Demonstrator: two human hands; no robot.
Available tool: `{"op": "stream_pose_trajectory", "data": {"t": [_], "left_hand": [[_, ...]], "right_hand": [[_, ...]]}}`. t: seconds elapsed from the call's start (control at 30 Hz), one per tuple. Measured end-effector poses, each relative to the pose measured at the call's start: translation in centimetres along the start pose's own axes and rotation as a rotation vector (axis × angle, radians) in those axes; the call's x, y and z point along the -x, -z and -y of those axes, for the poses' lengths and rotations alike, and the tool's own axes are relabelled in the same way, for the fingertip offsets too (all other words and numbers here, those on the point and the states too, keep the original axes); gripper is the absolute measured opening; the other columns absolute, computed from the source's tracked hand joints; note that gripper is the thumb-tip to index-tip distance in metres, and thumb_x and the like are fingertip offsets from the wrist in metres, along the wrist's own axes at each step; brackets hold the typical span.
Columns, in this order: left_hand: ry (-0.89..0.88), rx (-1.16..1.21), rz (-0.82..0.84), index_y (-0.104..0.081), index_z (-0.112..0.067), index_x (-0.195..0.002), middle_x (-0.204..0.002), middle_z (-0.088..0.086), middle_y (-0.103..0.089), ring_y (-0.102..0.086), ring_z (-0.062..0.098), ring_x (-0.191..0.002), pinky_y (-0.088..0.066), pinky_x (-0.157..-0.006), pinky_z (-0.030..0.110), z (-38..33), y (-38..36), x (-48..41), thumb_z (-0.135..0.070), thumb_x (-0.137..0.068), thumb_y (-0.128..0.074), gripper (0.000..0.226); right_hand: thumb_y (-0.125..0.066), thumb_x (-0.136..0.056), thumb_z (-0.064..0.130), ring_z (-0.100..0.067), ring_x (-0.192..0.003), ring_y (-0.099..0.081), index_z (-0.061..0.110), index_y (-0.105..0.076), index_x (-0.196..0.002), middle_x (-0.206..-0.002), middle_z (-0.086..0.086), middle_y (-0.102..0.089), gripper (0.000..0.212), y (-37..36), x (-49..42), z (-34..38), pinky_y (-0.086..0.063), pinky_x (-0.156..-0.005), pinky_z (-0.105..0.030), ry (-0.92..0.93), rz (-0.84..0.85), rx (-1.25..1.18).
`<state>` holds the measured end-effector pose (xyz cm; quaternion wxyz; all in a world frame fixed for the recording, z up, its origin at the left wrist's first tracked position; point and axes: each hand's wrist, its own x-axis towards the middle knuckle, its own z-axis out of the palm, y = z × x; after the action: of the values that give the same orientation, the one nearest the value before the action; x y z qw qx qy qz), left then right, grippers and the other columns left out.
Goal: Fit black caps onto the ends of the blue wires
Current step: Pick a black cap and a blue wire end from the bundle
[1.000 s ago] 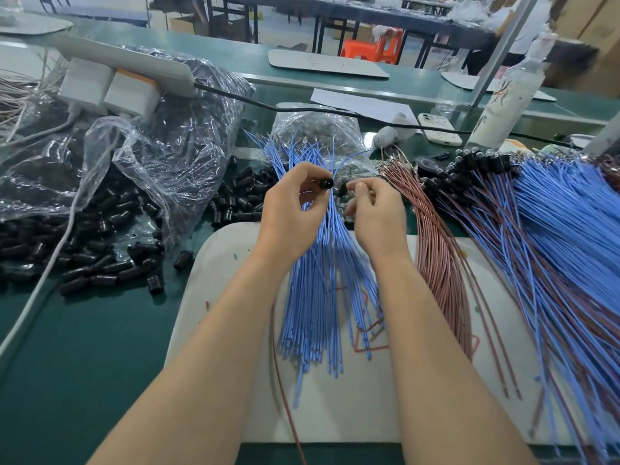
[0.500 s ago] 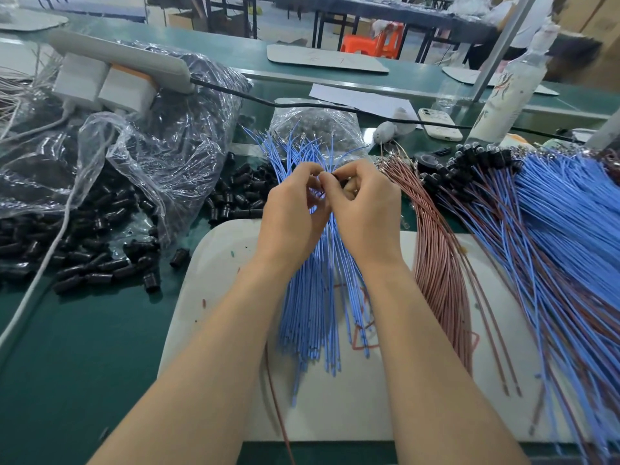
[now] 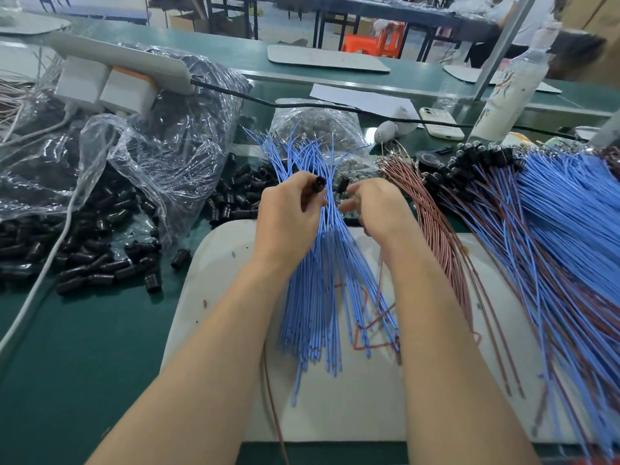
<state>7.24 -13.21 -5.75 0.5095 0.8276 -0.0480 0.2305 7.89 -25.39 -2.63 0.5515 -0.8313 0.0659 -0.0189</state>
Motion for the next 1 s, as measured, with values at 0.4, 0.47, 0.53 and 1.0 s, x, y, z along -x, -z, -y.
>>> {"op": "stream_pose_trajectory", "data": {"t": [0.4,0.47,0.53,1.0], "left_hand": [[-0.097,-0.013,-0.016,-0.065,-0.007,-0.093,-0.076,0.008,-0.069,-0.068,0.024,-0.075,-0.054,-0.074,0.045,0.0,0.0,0.2,-0.004,-0.088,-0.059,0.009],[-0.104,-0.018,-0.029,-0.066,-0.008,-0.093,-0.075,0.006,-0.069,-0.067,0.023,-0.073,-0.054,-0.073,0.043,0.0,0.0,0.1,-0.004,-0.088,-0.060,0.009],[-0.104,-0.024,-0.036,-0.067,-0.009,-0.093,-0.075,0.004,-0.069,-0.065,0.021,-0.072,-0.054,-0.072,0.042,0.1,0.0,0.1,-0.005,-0.087,-0.062,0.009],[0.011,0.009,-0.046,-0.064,-0.011,-0.090,-0.076,0.006,-0.069,-0.067,0.025,-0.077,-0.054,-0.075,0.044,0.6,-0.3,-0.4,-0.008,-0.088,-0.058,0.007]], "right_hand": [[-0.050,-0.093,-0.005,-0.013,-0.077,-0.069,-0.001,-0.054,-0.119,-0.090,-0.013,-0.068,0.026,0.0,-0.3,-1.0,-0.056,-0.076,-0.021,0.082,0.010,-0.176],[-0.054,-0.093,-0.002,-0.011,-0.071,-0.071,0.000,-0.058,-0.110,-0.085,-0.012,-0.071,0.018,0.1,-0.1,-0.7,-0.055,-0.067,-0.017,0.124,0.004,-0.224],[-0.057,-0.093,0.003,-0.010,-0.072,-0.072,0.006,-0.059,-0.102,-0.083,-0.008,-0.073,0.009,0.1,0.2,-0.4,-0.055,-0.065,-0.018,0.195,-0.012,-0.217],[-0.070,-0.086,0.017,-0.010,-0.068,-0.056,0.019,-0.066,-0.079,-0.073,-0.001,-0.064,0.008,-0.7,1.2,0.8,-0.050,-0.069,-0.031,0.450,-0.092,-0.255]]}}
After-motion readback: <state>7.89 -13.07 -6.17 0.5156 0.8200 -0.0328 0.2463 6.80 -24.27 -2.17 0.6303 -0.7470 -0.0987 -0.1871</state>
